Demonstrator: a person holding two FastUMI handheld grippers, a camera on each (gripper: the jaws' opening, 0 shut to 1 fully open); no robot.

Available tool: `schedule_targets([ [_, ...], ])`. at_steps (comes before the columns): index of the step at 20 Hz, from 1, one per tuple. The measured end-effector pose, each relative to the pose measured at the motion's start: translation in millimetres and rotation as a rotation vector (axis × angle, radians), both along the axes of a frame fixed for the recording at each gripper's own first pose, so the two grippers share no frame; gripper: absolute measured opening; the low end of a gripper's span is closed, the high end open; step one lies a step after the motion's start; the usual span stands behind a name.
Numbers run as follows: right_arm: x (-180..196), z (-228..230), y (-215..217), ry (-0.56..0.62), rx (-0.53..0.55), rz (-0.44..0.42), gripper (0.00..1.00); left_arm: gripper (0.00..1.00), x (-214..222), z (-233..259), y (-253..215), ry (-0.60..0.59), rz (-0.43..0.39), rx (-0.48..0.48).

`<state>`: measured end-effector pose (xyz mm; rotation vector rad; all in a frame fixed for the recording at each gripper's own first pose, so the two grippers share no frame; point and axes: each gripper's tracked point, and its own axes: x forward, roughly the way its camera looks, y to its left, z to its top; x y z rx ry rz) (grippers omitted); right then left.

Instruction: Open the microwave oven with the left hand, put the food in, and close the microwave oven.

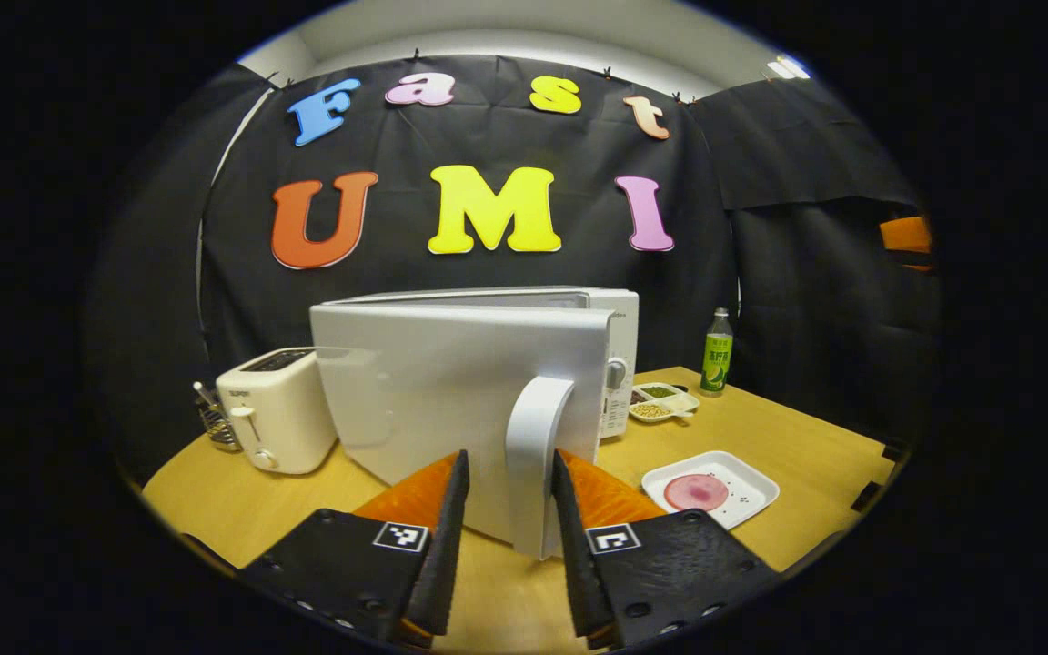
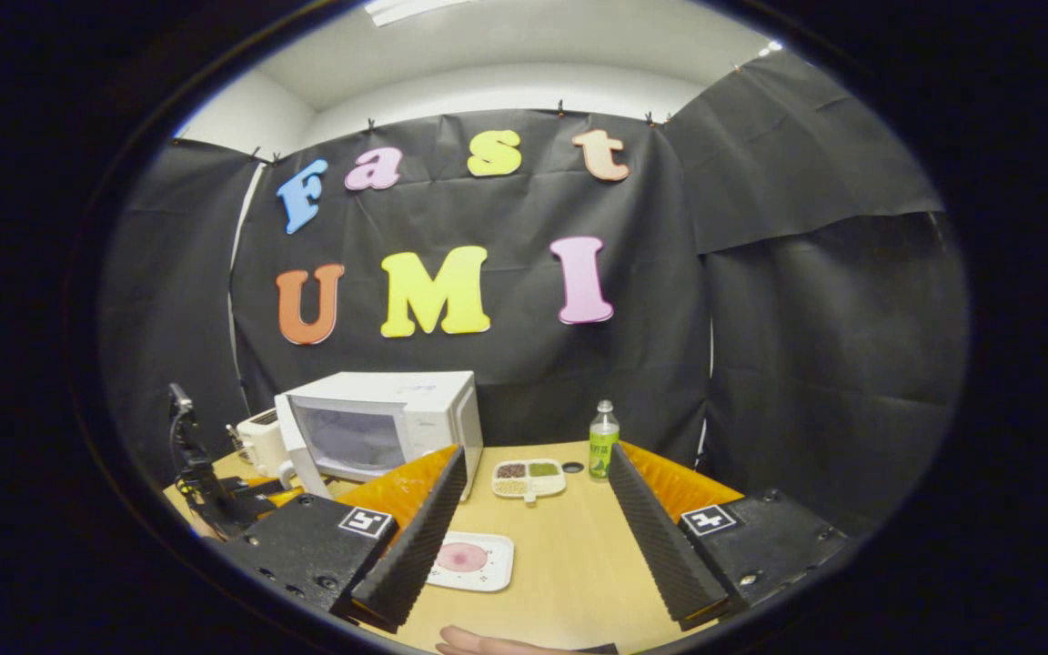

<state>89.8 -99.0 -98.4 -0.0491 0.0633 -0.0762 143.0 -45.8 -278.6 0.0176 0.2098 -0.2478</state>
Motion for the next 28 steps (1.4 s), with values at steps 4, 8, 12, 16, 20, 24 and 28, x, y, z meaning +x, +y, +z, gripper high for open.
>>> schedule_targets([
  [4, 23.0, -11.5, 3.4, 0.055, -0.004, 0.023, 1.00, 0.97, -50.7, 14.6, 63.5, -0.002, 0.102, 0.014],
  [8, 58.9, -24.7, -7.0, 0.120, -0.015, 0.007, 0.91, 0.97, -84.7, 46.4, 100.3, -0.020, 0.201, 0.017],
  [12, 93.7, -47.6, -18.7, 0.226, -0.004, 0.004, 0.92, 0.97, -97.5, 74.3, 105.7, -0.026, 0.232, 0.016],
  [16, 116.2, -75.7, -23.1, 0.360, 0.030, 0.039, 0.92, 0.96, -93.5, 104.9, 98.9, -0.044, 0.241, -0.002],
  [20, 130.6, -113.9, -11.8, 0.545, 0.106, 0.123, 0.96, 0.97, -83.6, 118.8, 102.5, -0.051, 0.269, 0.000],
  [24, 136.5, -165.2, -2.2, 0.749, 0.189, 0.193, 0.89, 0.98, -75.2, 123.0, 105.0, -0.055, 0.298, -0.033],
  [28, 135.6, -214.0, 4.8, 0.946, 0.282, 0.236, 0.70, 0.98, -69.3, 133.2, 114.6, -0.069, 0.313, -0.038],
])
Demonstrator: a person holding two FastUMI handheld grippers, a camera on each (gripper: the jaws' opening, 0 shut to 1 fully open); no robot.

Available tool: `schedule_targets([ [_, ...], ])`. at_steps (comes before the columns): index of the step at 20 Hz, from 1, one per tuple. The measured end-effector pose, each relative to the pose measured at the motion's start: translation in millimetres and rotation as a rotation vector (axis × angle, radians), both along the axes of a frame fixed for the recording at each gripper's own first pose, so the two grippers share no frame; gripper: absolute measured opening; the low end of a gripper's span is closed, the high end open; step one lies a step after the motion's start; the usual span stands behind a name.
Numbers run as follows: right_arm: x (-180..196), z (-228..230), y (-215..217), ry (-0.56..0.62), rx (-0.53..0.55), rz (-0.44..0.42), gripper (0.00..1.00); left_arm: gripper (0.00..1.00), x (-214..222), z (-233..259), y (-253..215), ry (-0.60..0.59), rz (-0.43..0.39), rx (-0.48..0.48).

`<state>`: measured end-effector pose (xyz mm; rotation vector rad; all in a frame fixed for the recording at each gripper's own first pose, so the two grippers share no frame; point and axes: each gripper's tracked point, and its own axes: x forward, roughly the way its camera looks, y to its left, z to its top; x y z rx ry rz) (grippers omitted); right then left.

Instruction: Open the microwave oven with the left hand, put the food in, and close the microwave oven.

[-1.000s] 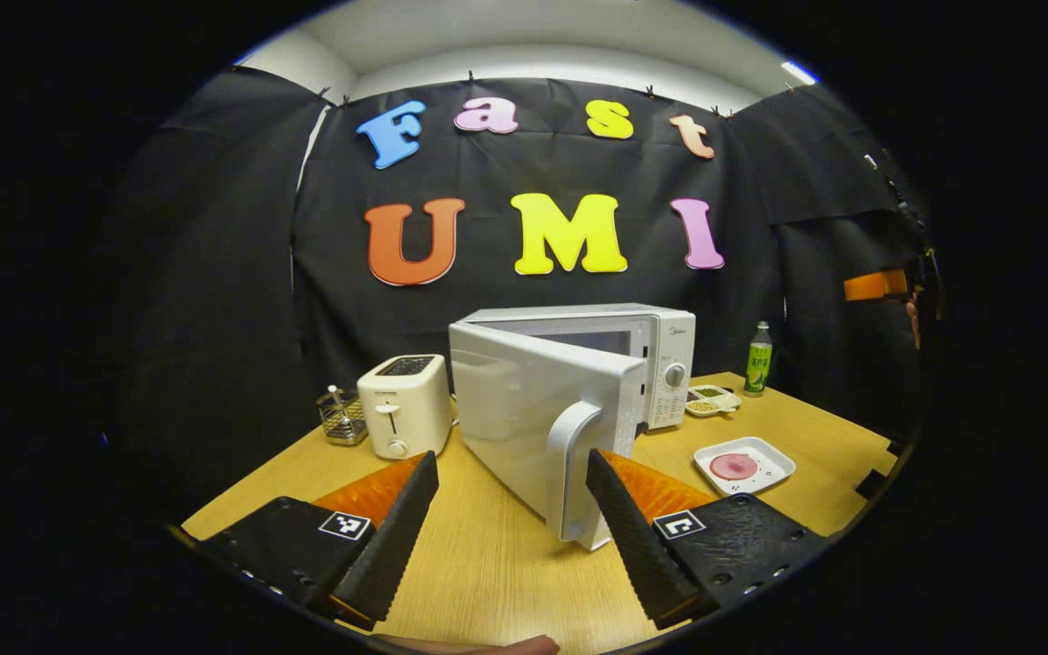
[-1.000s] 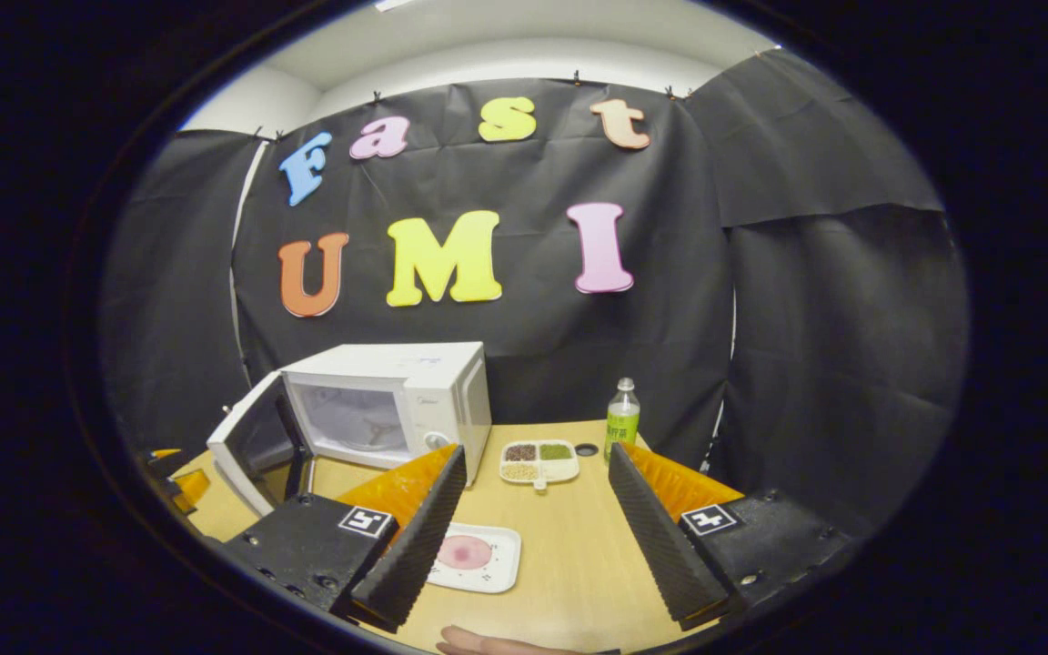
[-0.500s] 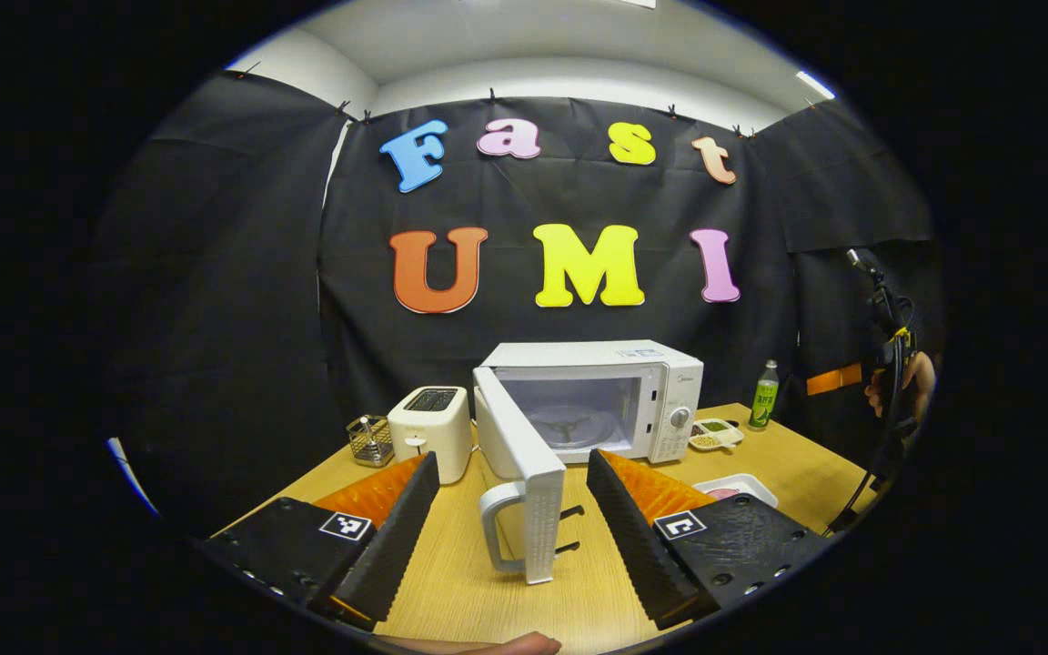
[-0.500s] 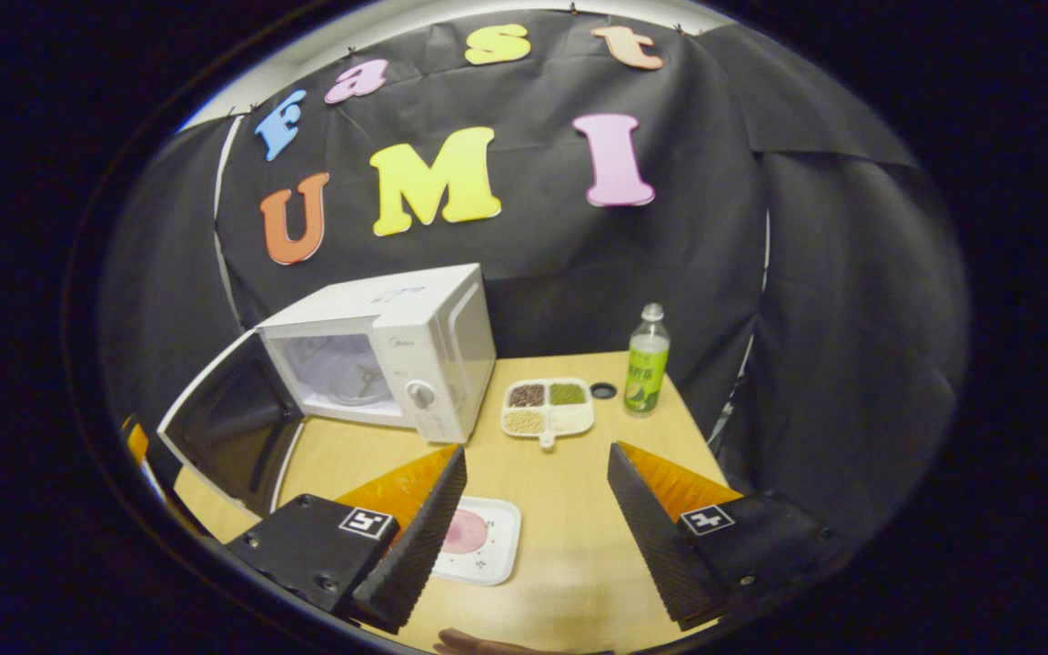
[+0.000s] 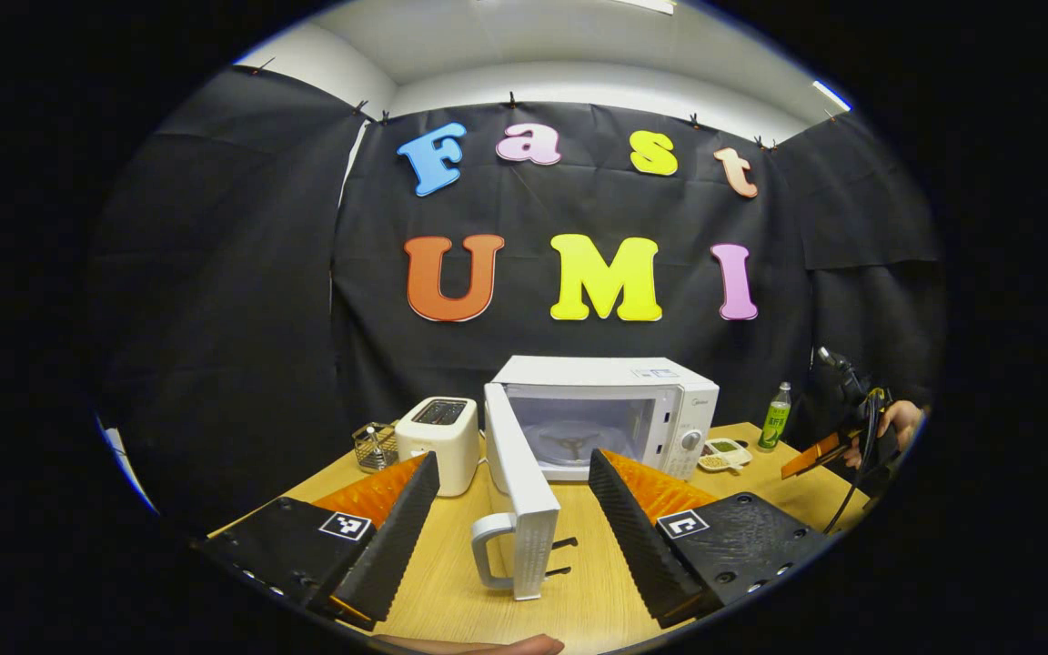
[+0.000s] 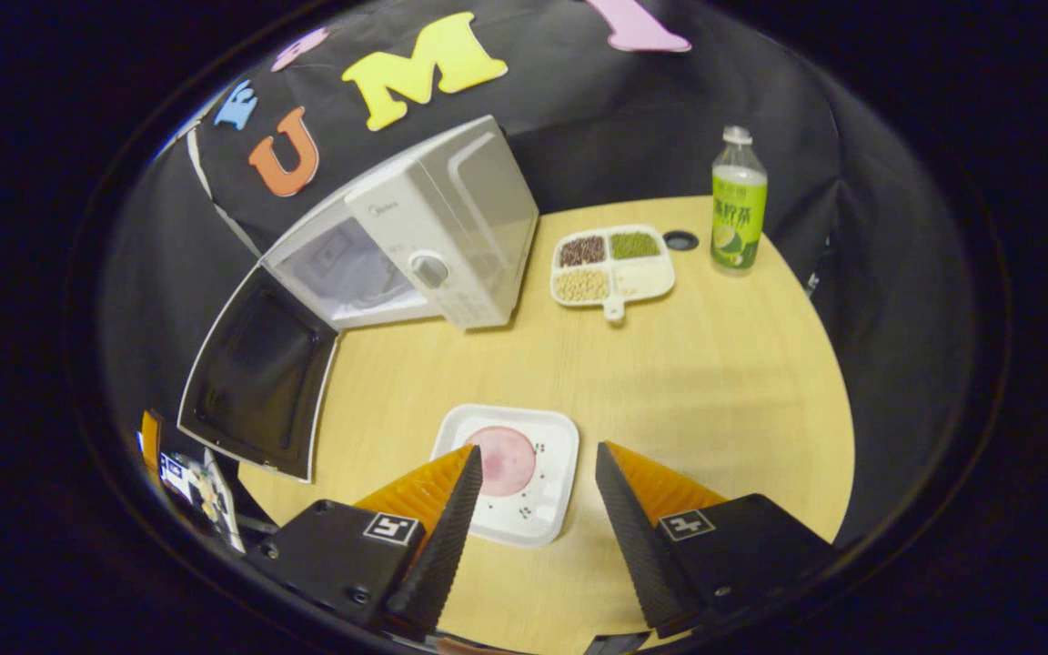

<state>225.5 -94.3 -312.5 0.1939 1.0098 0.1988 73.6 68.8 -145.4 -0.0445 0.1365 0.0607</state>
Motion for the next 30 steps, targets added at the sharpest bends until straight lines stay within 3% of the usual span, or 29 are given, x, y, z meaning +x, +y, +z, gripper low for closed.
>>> schedule_targets([
  [2, -0.1, -21.1, 3.6, 0.080, 0.033, 0.001, 0.67, 0.97, 3.1, 7.7, 2.7, -0.012, 0.004, 0.008],
  [3, -1.0, -29.9, 4.2, 0.122, 0.043, 0.001, 0.59, 0.97, 5.2, 10.8, 3.1, -0.015, 0.010, 0.015],
  [4, -3.7, -39.0, 4.7, 0.168, 0.049, 0.002, 0.67, 0.85, 7.1, 13.8, 2.6, -0.020, 0.012, 0.023],
  [5, -4.8, -47.8, 4.0, 0.205, 0.051, -0.002, 0.52, 0.85, 7.5, 17.7, 1.9, -0.023, 0.008, 0.026],
  [6, -5.1, -56.3, 2.5, 0.238, 0.047, 0.002, 0.63, 0.96, 6.3, 20.7, -1.7, -0.023, -0.004, 0.023],
  [7, -6.7, -63.2, 0.4, 0.277, 0.045, 0.017, 0.59, 0.96, 4.4, 22.1, -7.9, -0.024, -0.027, 0.014],
  [9, -6.0, -76.6, -1.3, 0.343, 0.048, 0.038, 0.28, 0.96, 3.4, 23.9, -14.6, -0.025, -0.049, -0.003],
  [10, -10.2, -85.3, -0.2, 0.391, 0.053, 0.047, 0.33, 0.96, 2.0, 23.7, -15.6, -0.021, -0.050, -0.006],
  [11, -14.2, -90.2, 1.2, 0.441, 0.069, 0.055, 0.08, 0.96, 0.2, 21.7, -14.2, -0.018, -0.045, -0.005],
  [12, -15.0, -88.6, 5.6, 0.457, 0.097, 0.061, 0.00, 0.96, -1.1, 22.5, -11.7, -0.019, -0.037, -0.001],
  [13, -14.0, -91.8, 7.2, 0.477, 0.106, 0.082, 0.09, 0.96, -2.9, 21.7, -9.2, -0.015, -0.028, 0.003],
  [14, -12.6, -93.1, 8.0, 0.483, 0.117, 0.092, 0.07, 0.96, -4.9, 19.2, -7.2, -0.006, -0.018, 0.007],
  [15, -11.9, -92.8, 10.9, 0.492, 0.132, 0.099, 0.00, 0.96, -7.3, 17.9, -5.0, 0.002, -0.007, 0.011],
  [19, -18.6, -90.7, 17.3, 0.508, 0.192, 0.117, 0.00, 0.96, -13.4, 25.8, -1.7, -0.009, 0.012, 0.017],
  [20, -18.4, -88.6, 17.9, 0.496, 0.201, 0.119, 0.04, 0.96, -16.1, 26.6, -2.9, -0.011, 0.007, 0.014],
  [22, -16.4, -83.9, 16.7, 0.463, 0.197, 0.125, 0.00, 0.96, -18.3, 26.0, -5.5, -0.007, -0.004, 0.008],
  [30, -9.2, -78.3, 32.4, 0.396, 0.215, 0.101, 0.04, 0.96, -29.5, 18.9, -17.1, -0.011, -0.084, 0.001],
])
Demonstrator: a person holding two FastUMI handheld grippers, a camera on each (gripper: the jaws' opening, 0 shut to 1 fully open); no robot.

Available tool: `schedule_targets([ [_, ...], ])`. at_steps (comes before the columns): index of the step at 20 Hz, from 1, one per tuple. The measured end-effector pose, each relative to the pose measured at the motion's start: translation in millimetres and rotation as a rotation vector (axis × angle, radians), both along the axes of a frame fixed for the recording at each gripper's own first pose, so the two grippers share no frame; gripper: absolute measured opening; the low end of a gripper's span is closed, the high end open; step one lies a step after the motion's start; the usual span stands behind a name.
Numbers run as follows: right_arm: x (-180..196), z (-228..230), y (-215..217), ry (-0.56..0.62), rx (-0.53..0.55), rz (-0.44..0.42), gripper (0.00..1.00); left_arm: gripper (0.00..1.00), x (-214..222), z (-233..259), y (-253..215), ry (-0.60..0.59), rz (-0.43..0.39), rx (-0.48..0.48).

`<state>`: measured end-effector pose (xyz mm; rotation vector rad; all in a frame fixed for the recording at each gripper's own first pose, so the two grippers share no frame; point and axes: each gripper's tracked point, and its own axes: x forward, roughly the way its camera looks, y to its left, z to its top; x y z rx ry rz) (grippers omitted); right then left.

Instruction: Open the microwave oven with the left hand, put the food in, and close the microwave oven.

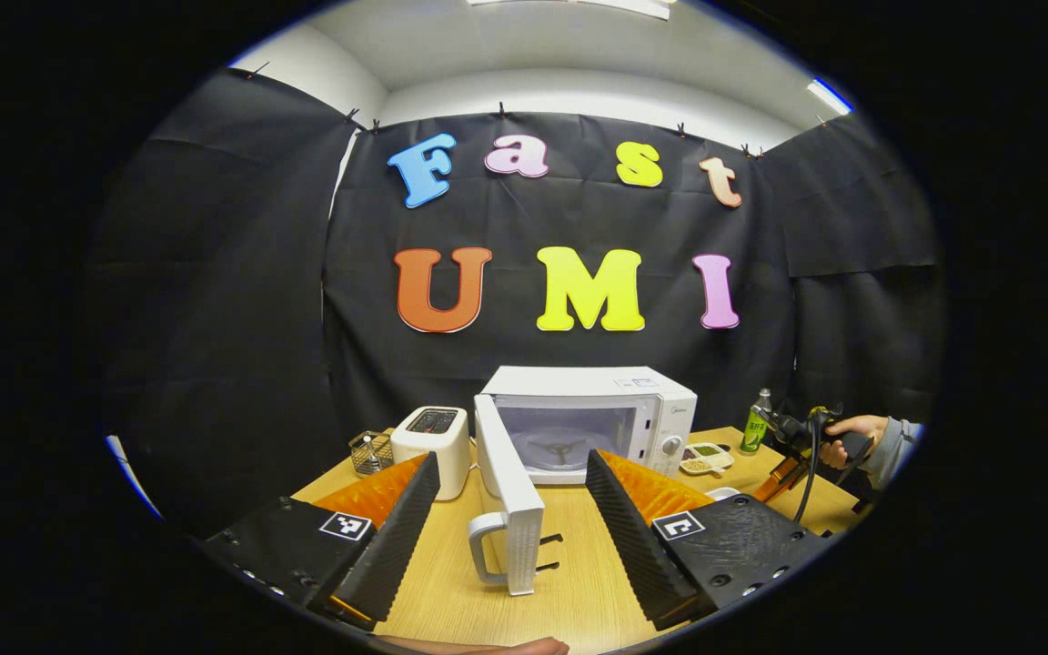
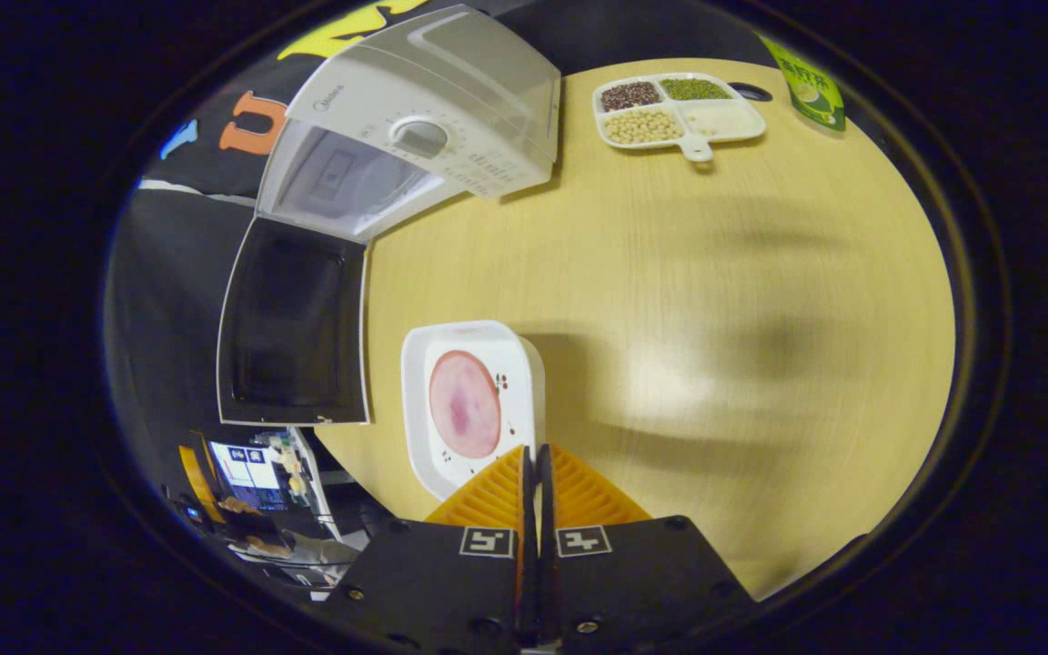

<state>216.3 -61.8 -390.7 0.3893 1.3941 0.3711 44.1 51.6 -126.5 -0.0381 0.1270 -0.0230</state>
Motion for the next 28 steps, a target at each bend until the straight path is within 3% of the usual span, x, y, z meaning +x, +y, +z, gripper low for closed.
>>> schedule_targets([
  [2, 4.0, 4.3, 16.6, -0.001, 0.007, -0.044, 0.00, 0.96, -3.4, -2.9, 5.6, -0.002, 0.003, 0.037],
  [4, 11.1, 7.7, 40.5, -0.015, 0.024, -0.117, 0.04, 0.96, -9.0, -3.1, 10.1, -0.010, 0.008, 0.061],
  [6, 17.1, 8.0, 62.3, -0.012, 0.048, -0.190, 0.00, 0.96, -12.8, -4.1, 8.7, -0.014, -0.006, 0.047],
  [9, 29.3, 4.4, 96.1, -0.003, 0.081, -0.293, 0.04, 0.96, -18.9, -6.9, 8.3, -0.019, -0.030, 0.017],
  [17, 83.9, 6.1, 168.1, -0.098, 0.240, -0.646, 0.04, 0.96, -28.5, -15.5, 28.0, -0.013, -0.016, -0.011],
  [20, 116.2, 8.5, 182.9, -0.173, 0.326, -0.822, 0.04, 0.96, -27.6, -19.4, 35.5, -0.017, 0.003, -0.031],
  [24, 158.9, -1.6, 206.1, -0.275, 0.370, -0.901, 0.04, 0.95, -26.0, -36.0, 39.3, 0.026, 0.004, -0.092],
  [28, 199.2, -7.2, 233.1, -0.365, 0.489, -0.973, 0.04, 0.95, -25.8, -41.3, 51.9, 0.058, 0.051, -0.079],
])
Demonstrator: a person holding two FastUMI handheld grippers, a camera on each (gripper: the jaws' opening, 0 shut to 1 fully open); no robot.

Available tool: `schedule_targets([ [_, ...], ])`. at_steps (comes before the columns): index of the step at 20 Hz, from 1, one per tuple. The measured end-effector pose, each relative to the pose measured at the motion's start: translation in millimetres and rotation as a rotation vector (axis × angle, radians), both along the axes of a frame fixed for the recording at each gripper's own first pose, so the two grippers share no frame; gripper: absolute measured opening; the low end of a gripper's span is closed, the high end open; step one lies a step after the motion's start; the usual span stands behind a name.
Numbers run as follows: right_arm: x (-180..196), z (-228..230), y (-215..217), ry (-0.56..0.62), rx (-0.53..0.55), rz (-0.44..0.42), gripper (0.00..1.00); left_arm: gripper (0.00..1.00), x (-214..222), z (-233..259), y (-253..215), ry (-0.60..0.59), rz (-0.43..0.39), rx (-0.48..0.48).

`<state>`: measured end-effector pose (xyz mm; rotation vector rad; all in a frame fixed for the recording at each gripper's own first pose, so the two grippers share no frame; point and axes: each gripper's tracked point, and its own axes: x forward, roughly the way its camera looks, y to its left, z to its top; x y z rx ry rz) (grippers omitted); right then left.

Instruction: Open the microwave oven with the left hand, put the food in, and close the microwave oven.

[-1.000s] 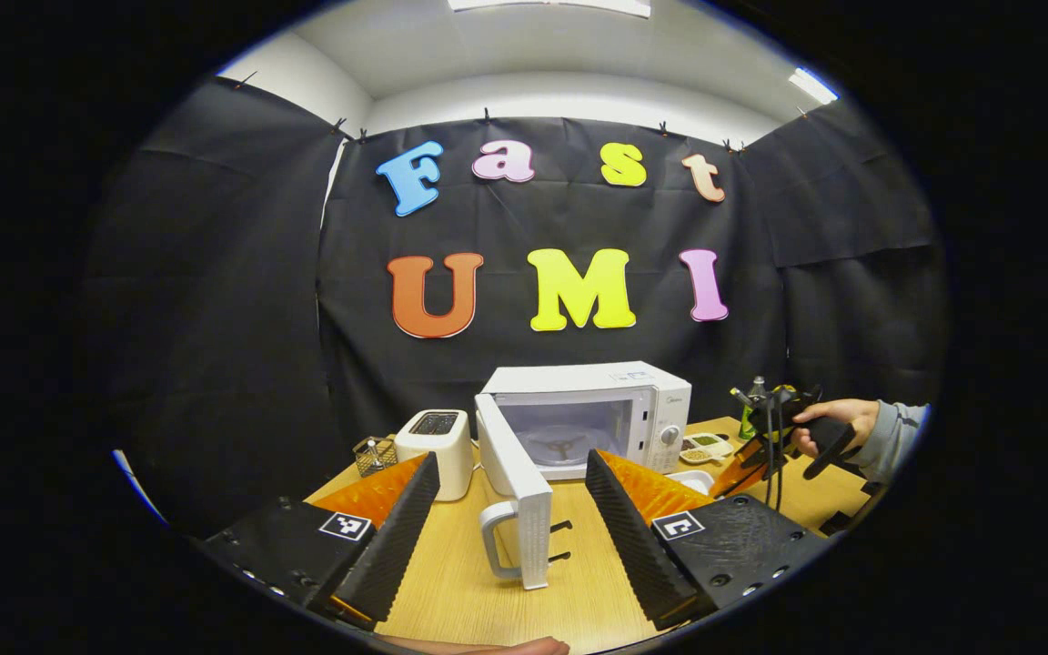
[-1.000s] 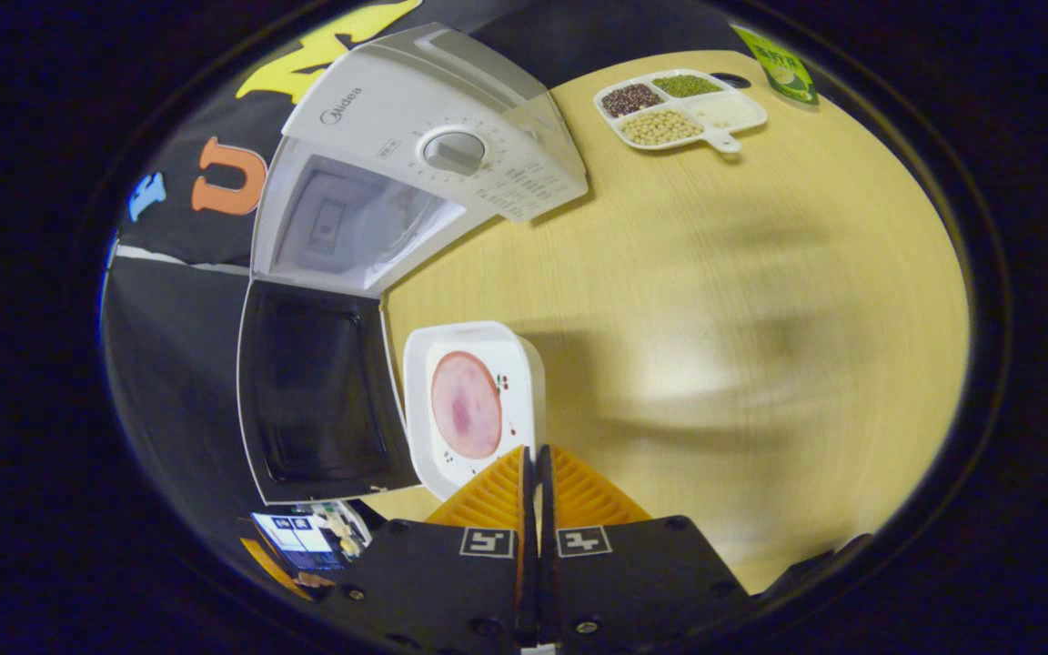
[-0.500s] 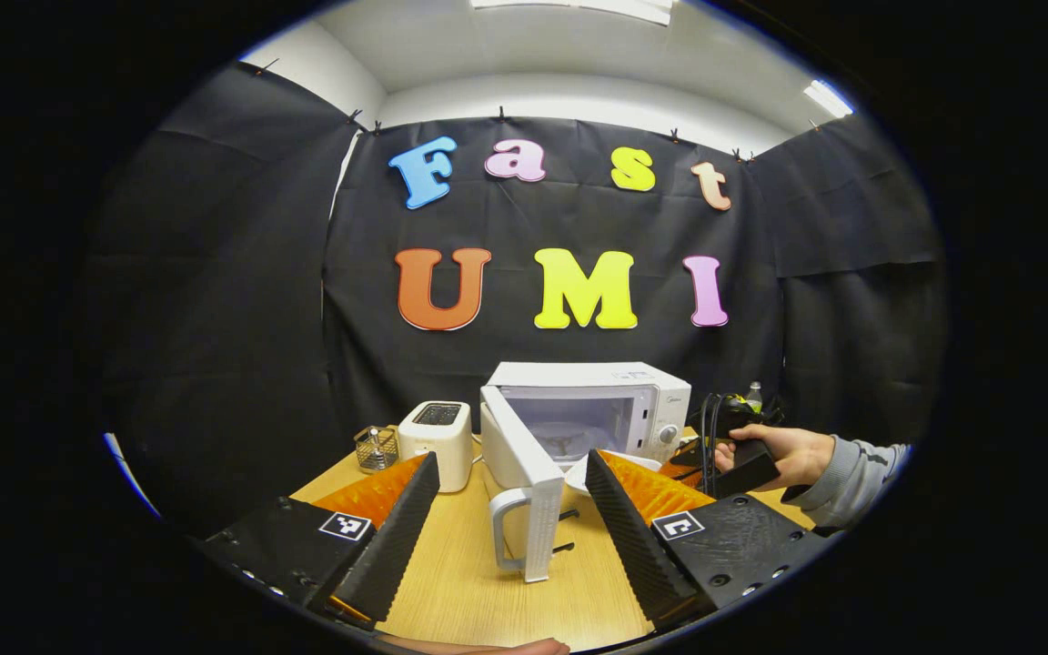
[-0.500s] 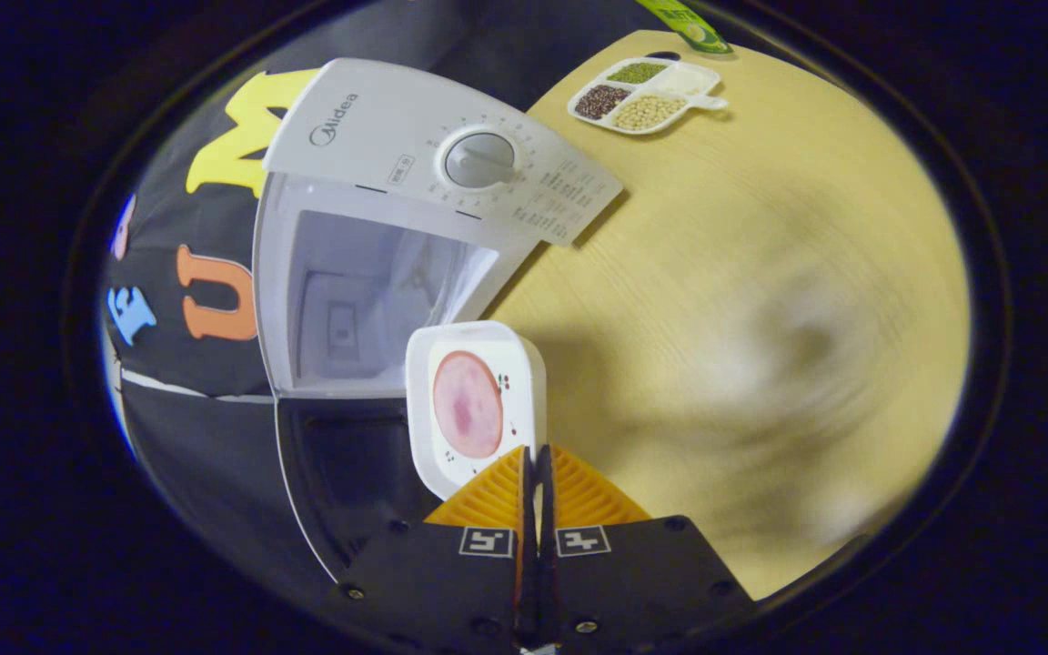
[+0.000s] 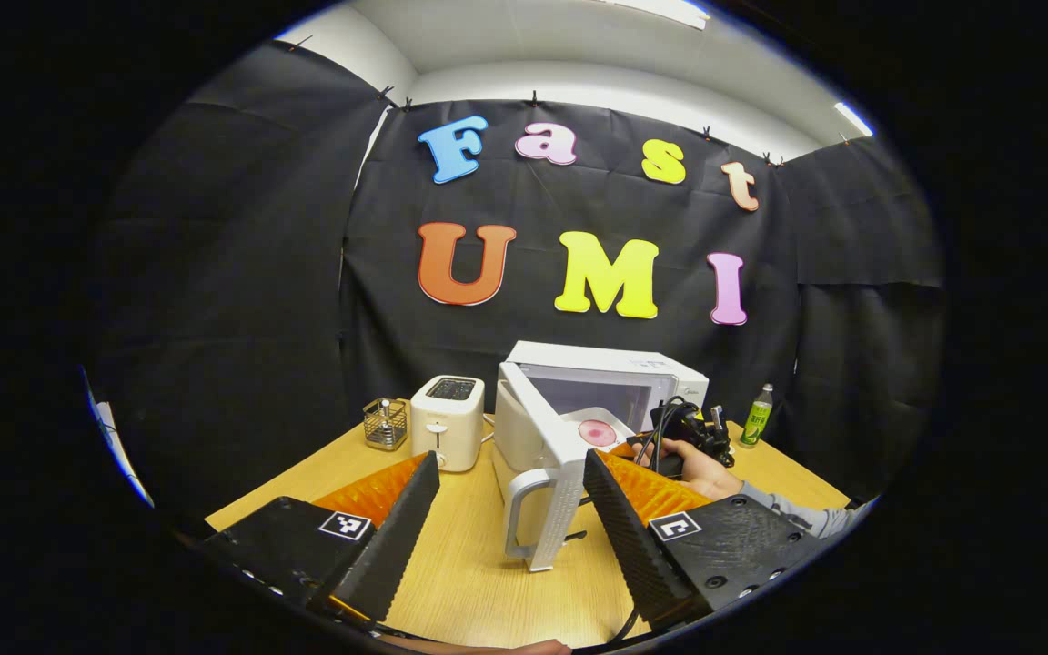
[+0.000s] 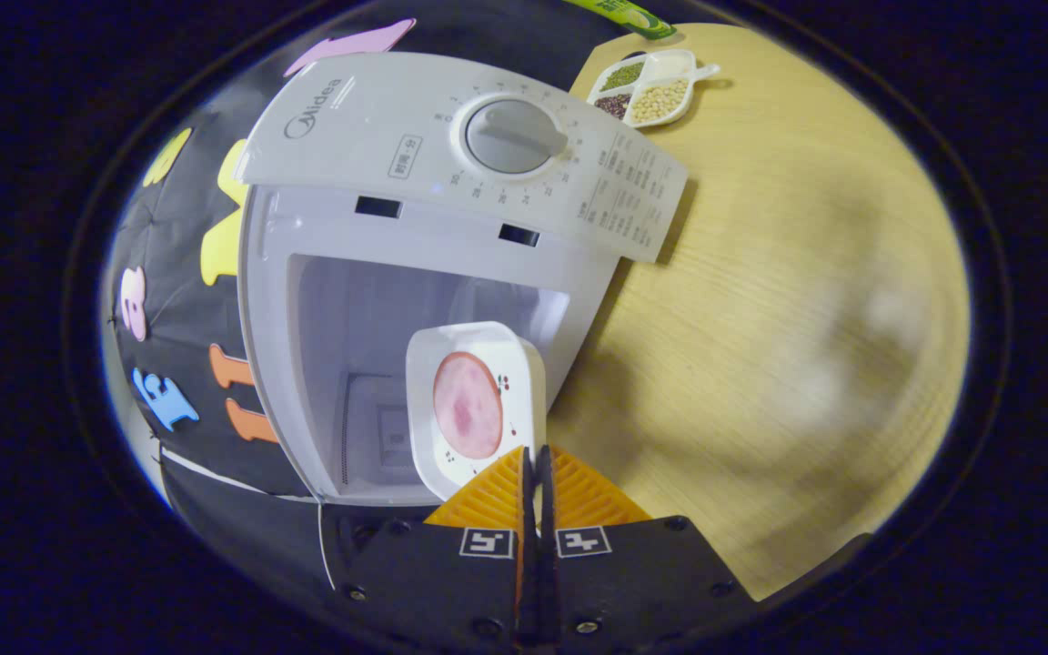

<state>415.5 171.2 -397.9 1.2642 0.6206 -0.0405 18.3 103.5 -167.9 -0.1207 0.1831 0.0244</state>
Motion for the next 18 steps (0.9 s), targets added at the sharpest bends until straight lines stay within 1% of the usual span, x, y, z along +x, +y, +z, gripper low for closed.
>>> schedule_targets([
  [1, 8.8, 0.2, 3.9, -0.024, 0.034, -0.031, 0.04, 0.95, -1.2, 0.0, 6.1, 0.008, 0.029, 0.005],
  [2, 15.7, 0.8, 5.2, -0.046, 0.060, -0.064, 0.00, 0.95, -2.6, 3.6, 8.5, -0.002, 0.048, 0.017],
  [3, 23.1, 1.0, 5.0, -0.064, 0.074, -0.103, 0.04, 0.95, -4.0, 7.0, 8.4, -0.011, 0.051, 0.032],
  [4, 29.5, -0.1, 4.2, -0.075, 0.070, -0.133, 0.00, 0.95, -5.0, 9.4, 7.3, -0.015, 0.053, 0.046],
  [5, 34.6, -1.2, 3.2, -0.077, 0.070, -0.166, 0.04, 0.95, -3.6, 12.5, 6.9, -0.021, 0.055, 0.058],
  [6, 39.7, -3.5, 4.7, -0.075, 0.068, -0.191, 0.04, 0.95, -1.5, 15.8, 7.9, -0.031, 0.058, 0.070],
  [8, 51.8, -5.1, 12.9, -0.069, 0.081, -0.219, 0.04, 0.95, 1.2, 22.9, 13.2, -0.050, 0.079, 0.078],
  [10, 63.8, -4.7, 25.1, -0.077, 0.074, -0.203, 0.04, 0.95, 5.3, 22.6, 13.8, -0.051, 0.083, 0.057],
  [11, 70.6, -3.1, 29.0, -0.096, 0.062, -0.194, 0.04, 0.95, 6.5, 21.5, 14.2, -0.046, 0.082, 0.044],
  [13, 85.5, 6.0, 28.4, -0.175, 0.030, -0.212, 0.04, 0.95, 7.8, 19.0, 17.9, -0.040, 0.092, 0.028],
  [14, 91.7, 8.3, 25.5, -0.206, -0.002, -0.232, 0.05, 0.95, 8.6, 17.2, 24.6, -0.038, 0.114, 0.022],
  [16, 98.8, 4.6, 20.4, -0.233, -0.096, -0.235, 0.07, 0.95, 9.9, 18.4, 33.5, -0.047, 0.154, 0.004],
  [18, 102.9, 3.9, 17.4, -0.268, -0.157, -0.226, 0.11, 0.95, 11.1, 13.5, 33.1, -0.042, 0.157, -0.031],
])
